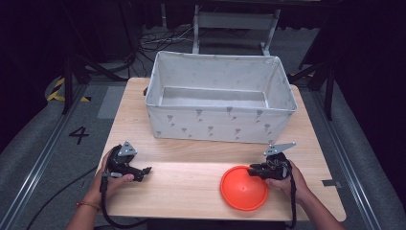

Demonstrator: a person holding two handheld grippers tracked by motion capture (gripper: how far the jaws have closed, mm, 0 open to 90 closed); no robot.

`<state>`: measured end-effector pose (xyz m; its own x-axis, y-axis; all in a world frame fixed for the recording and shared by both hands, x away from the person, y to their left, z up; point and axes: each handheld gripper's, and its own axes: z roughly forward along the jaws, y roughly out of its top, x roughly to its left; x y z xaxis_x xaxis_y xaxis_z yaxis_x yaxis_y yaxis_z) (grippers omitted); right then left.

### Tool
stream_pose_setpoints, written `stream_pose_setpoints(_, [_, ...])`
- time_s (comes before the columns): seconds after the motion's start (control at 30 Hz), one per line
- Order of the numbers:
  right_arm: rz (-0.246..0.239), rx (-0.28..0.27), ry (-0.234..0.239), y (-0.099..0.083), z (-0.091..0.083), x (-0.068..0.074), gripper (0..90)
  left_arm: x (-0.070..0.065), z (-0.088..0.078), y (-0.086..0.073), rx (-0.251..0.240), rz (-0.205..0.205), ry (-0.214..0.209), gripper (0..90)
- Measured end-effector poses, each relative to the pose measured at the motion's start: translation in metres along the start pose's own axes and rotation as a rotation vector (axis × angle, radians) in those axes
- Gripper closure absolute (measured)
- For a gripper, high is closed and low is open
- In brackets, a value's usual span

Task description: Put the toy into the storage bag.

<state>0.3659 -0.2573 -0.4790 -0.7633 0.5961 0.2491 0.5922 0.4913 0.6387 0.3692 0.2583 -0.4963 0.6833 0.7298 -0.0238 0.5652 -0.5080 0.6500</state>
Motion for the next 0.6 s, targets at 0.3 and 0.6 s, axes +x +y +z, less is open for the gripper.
stream_pose_setpoints(0.3, [-0.039, -0.065, 0.032, 0.006, -0.017, 0.006, 81.8, 0.000, 0.000, 0.000, 0.000, -0.001, -0.001, 0.4])
stream_pose_setpoints(0.6, [-0.178, -0.074, -0.007, 0.021, -0.037, 0.029, 82.5, 0.000, 0.000, 0.000, -0.001, 0.000, 0.003, 0.4])
